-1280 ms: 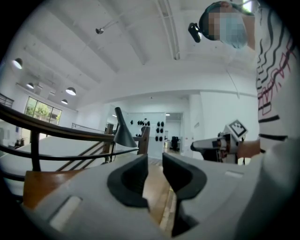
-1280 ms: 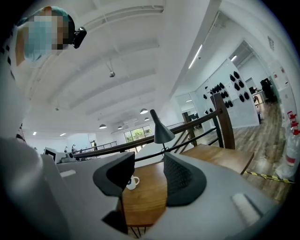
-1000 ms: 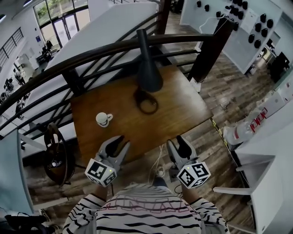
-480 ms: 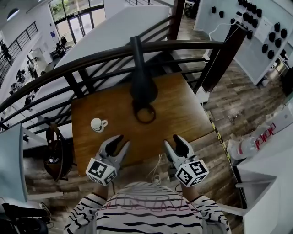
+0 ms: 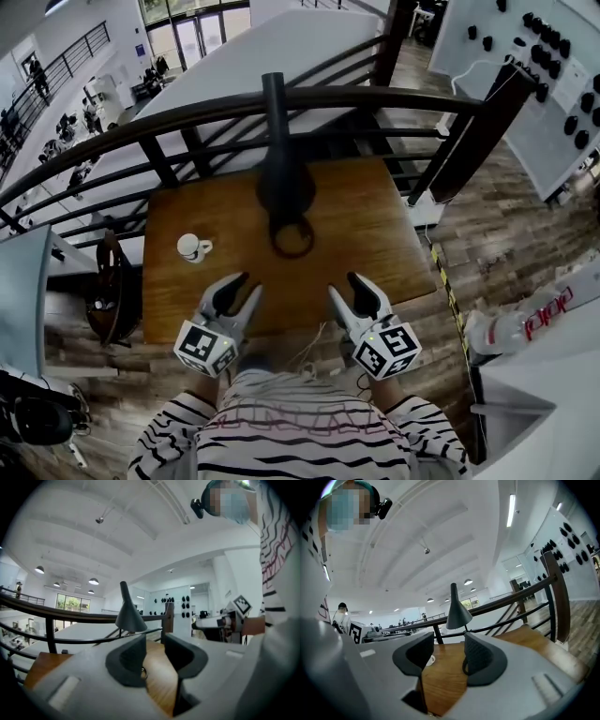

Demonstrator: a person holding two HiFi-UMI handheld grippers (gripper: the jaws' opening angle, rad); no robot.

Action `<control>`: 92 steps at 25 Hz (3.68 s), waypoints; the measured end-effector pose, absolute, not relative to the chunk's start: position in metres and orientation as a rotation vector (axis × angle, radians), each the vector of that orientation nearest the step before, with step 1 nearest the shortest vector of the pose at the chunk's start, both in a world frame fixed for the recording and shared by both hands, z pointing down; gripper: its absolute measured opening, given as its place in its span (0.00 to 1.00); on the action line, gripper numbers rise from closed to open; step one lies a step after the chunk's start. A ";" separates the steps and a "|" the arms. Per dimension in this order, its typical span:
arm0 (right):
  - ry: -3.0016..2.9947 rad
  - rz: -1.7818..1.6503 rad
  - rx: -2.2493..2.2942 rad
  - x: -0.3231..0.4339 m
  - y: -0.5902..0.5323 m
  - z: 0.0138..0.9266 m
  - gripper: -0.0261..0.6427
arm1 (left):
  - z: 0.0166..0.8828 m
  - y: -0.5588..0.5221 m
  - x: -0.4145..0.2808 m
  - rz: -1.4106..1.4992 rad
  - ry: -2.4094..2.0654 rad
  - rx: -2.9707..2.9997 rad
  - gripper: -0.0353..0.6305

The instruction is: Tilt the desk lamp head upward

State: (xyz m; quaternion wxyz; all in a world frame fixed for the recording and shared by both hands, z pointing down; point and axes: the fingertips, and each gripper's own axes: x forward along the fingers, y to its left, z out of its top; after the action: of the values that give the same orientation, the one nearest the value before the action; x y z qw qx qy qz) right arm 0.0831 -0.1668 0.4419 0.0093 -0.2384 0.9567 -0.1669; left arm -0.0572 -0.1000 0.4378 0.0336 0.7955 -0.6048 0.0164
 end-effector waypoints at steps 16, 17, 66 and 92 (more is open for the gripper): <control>3.003 -0.521 -0.753 0.015 -0.209 0.459 0.33 | 0.444 -0.157 -0.104 0.045 -1.793 2.486 0.23; 3.005 -0.519 -0.755 0.008 -0.212 0.461 0.33 | 0.444 -0.161 -0.110 0.045 -1.785 2.493 0.23; 3.115 -0.218 -0.972 -0.127 -0.287 0.485 0.30 | 0.456 -0.177 -0.208 0.090 -1.724 2.474 0.23; 3.081 -0.142 -0.858 -0.080 -0.231 0.370 0.30 | 0.462 -0.183 -0.173 0.029 -1.625 2.517 0.23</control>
State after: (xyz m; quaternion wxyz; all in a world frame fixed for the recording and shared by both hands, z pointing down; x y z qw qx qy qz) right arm -0.0800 -0.2306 0.3704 -0.0298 -0.2680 0.9619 -0.0443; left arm -0.1732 -0.1827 0.4620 0.0726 0.8378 -0.5410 0.0097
